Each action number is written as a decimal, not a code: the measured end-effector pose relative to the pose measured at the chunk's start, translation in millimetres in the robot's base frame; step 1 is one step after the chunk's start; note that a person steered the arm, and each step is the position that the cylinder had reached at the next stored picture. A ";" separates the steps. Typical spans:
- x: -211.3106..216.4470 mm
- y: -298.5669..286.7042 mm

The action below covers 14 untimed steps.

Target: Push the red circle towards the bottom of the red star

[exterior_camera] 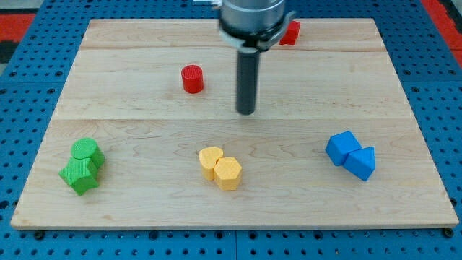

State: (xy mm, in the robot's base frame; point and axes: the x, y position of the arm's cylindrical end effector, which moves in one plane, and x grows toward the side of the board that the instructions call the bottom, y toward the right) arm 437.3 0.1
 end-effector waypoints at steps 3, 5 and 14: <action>-1.9 -91.1; -3.9 -90.3; -101.1 -18.2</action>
State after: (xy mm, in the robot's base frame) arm 336.2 -18.1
